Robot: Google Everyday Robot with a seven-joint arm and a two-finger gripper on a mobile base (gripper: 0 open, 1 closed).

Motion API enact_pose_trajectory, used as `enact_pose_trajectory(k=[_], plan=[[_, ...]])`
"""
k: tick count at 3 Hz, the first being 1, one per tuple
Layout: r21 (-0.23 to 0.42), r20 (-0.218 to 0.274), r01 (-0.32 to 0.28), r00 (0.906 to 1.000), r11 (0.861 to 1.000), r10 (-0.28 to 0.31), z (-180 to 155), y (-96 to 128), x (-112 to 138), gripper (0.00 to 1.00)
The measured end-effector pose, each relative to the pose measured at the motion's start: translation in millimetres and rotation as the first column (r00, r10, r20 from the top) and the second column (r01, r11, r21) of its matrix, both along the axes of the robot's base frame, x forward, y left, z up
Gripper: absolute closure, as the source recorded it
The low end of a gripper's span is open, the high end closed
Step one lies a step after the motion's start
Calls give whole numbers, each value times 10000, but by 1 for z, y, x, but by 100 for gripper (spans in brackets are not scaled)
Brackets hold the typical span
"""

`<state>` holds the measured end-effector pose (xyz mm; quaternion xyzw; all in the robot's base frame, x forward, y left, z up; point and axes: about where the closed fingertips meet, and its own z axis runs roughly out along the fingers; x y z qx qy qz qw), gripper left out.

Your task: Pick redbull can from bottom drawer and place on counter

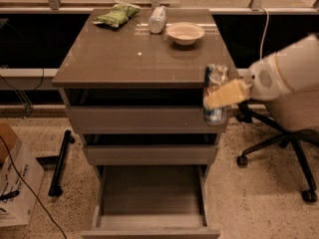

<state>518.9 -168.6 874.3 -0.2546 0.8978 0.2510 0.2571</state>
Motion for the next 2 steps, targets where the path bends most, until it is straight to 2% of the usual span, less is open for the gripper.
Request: enact_pose_trajectory(k=[1,2], plan=[[50,413,-39,9991,10000,37,27,-1,5,100],[50,414,-38,9991,10000,36,27,-1,5,100]])
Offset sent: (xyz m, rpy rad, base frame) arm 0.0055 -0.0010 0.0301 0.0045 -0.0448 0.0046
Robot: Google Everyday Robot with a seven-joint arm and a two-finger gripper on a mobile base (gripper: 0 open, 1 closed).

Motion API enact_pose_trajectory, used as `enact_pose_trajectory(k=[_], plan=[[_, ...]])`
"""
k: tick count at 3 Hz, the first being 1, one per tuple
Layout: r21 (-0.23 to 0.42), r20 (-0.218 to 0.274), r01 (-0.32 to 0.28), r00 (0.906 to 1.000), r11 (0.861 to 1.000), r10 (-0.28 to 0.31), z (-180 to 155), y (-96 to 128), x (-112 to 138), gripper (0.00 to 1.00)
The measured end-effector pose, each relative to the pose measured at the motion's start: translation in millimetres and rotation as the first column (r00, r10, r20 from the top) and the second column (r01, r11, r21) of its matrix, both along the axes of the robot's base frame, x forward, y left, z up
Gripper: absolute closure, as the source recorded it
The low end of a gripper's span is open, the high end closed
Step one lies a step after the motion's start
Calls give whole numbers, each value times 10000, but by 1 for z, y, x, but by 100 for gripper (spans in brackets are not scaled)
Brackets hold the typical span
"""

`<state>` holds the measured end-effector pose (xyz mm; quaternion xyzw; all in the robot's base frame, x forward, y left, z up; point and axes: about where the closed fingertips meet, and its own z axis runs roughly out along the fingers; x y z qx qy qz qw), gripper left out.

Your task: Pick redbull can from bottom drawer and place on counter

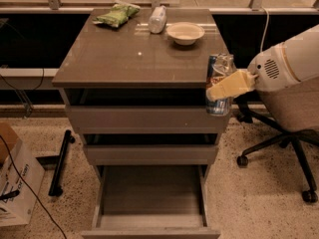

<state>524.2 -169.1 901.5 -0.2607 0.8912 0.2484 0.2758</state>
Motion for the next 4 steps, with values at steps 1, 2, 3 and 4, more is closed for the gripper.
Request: enact_pose_trajectory(k=[1,2,3,4], plan=[[-118,701,1281,9894,9917,-1270,5,-5,8,100],[-390,1842,2386,9561,9703,-2278,13,-15,41,100],[-509,2745,3077,9190,9501,-2829,11,-35,87,100],[-502,3270,3294,8974,9429,-2961,-7,-63,145,100]])
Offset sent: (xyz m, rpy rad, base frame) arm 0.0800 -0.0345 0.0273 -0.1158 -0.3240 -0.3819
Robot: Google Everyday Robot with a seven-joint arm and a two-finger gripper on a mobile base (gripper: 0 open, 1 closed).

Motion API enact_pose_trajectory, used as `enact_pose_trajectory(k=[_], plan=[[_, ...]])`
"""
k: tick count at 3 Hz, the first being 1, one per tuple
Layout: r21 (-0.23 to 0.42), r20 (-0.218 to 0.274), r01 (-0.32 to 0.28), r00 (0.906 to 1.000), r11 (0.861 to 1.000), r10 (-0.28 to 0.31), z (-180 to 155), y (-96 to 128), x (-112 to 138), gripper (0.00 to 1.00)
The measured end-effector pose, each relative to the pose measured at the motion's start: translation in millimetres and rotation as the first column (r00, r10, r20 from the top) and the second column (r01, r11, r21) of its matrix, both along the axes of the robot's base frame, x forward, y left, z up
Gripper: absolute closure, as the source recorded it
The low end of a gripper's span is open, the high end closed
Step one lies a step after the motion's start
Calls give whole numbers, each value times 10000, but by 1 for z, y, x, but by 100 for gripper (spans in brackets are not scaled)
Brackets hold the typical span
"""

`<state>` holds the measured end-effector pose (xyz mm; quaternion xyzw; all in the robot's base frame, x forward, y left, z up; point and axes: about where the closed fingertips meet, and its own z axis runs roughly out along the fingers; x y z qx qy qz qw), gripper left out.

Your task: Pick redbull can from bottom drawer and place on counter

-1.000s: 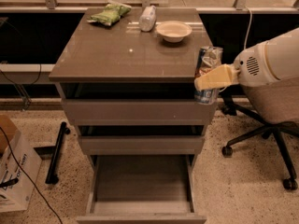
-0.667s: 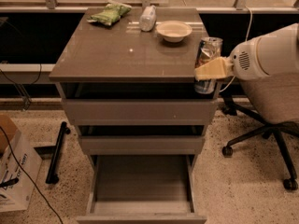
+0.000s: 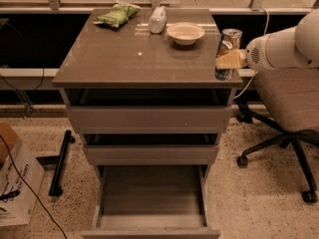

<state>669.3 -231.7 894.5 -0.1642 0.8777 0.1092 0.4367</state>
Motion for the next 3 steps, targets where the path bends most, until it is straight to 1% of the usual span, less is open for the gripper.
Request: enact_pose_trajectory(k=[1,2,3], plan=[[-57,112,-27,9999,10000,27,-15,-15,33,100],[25,306,-27,9995,10000,26,-27,-26,58,100],[-68,665,-89,9977,9999,93,-27,-27,71,100]])
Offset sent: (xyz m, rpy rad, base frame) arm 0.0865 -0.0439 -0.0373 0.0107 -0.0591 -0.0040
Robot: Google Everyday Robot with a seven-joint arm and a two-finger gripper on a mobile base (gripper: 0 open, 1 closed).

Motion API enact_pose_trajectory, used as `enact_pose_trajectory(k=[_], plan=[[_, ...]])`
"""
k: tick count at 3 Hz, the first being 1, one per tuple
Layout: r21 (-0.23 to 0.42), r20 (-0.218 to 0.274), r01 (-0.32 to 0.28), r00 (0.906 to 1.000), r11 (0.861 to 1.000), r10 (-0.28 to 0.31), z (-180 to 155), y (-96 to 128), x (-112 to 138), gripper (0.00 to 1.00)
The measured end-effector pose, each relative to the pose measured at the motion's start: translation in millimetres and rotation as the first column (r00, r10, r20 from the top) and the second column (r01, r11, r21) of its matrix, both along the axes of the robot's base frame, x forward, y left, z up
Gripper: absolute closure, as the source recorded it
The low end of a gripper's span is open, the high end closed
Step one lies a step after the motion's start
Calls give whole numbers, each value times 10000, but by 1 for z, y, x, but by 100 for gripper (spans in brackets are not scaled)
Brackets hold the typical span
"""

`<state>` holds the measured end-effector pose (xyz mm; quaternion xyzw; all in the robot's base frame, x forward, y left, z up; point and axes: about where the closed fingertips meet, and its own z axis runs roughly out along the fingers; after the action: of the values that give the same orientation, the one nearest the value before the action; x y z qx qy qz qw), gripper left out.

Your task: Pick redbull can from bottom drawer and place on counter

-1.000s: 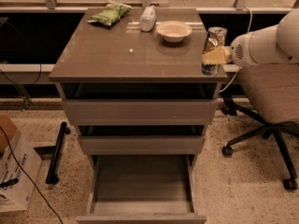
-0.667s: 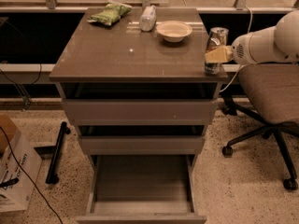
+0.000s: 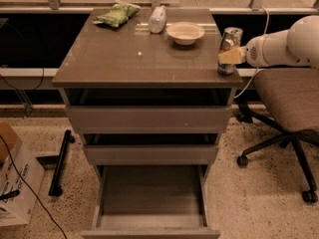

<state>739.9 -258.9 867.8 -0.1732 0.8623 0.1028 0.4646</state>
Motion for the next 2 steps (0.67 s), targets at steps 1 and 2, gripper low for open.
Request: enact_pose_trajectory(k=[1,2], plan=[[-747,547,-302,9979,9967,343,14,25,10,98],[-1039,732,-565,9952,9930,643,18,44,17,76]])
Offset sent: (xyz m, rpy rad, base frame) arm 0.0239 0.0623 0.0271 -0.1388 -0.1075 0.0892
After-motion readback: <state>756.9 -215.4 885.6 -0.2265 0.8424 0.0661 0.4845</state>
